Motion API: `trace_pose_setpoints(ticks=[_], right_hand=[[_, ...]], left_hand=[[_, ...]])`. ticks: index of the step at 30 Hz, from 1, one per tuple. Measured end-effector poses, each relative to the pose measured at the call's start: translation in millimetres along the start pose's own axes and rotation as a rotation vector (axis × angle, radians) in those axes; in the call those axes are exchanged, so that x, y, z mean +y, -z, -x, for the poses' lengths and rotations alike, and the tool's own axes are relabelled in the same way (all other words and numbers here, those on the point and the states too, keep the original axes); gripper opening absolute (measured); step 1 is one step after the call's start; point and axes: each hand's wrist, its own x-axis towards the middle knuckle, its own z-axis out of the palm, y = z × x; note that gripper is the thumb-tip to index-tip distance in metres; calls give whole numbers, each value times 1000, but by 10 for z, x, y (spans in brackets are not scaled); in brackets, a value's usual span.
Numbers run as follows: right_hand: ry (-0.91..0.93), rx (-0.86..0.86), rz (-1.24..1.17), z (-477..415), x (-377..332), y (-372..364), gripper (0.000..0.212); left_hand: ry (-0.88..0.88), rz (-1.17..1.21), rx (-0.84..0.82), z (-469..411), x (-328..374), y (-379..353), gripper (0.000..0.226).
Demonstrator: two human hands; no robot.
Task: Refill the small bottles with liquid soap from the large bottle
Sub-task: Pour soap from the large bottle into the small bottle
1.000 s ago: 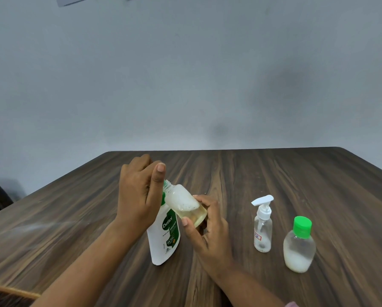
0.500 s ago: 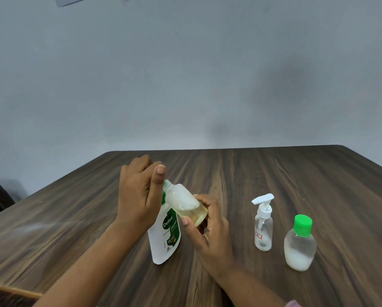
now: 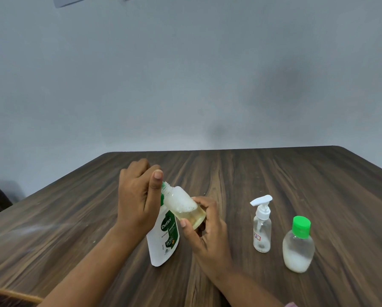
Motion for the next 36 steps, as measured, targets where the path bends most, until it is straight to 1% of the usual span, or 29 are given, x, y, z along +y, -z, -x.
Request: trace_pose_setpoints(ticks=[3, 6, 9, 13, 15, 19, 23, 26, 30, 32, 34, 36], right_hand=[[-19, -15, 3, -8, 4, -13, 32], [-34, -25, -4, -12, 10, -20, 36], [-43, -25, -12, -20, 12, -17, 39], [-21, -16, -9, -10, 8, 8, 29], [-23, -19, -13, 12, 0, 10, 29], [-34, -28, -20, 16, -6, -18, 35], [-36, -37, -19, -2, 2, -11, 34], [-37, -42, -29, 0, 1, -13, 33], [-44, -37, -9, -4, 1, 7, 32], [-60, -43, -20, 5, -5, 8, 33], [-83, -63, -71, 1, -9, 0, 40], [-125, -92, -143, -16, -12, -10, 45]], left_hand=[[-13, -4, -55, -98, -23, 40, 71], [-31, 46, -90, -188, -67, 54, 71], [-34, 57, -58, -151, -63, 26, 71], [-20, 37, -22, -19, -29, -3, 71], [-9, 39, -25, 6, -23, 7, 70], [-20, 14, -52, -54, -17, 59, 71], [-50, 4, -73, -134, -17, 75, 70], [-58, 1, -45, -86, -16, 64, 66], [-38, 14, -4, -7, 0, 20, 50], [-29, 14, -2, 13, 7, 23, 47], [-15, 8, -3, 26, 10, 46, 51], [12, 17, -7, 34, 8, 72, 62]])
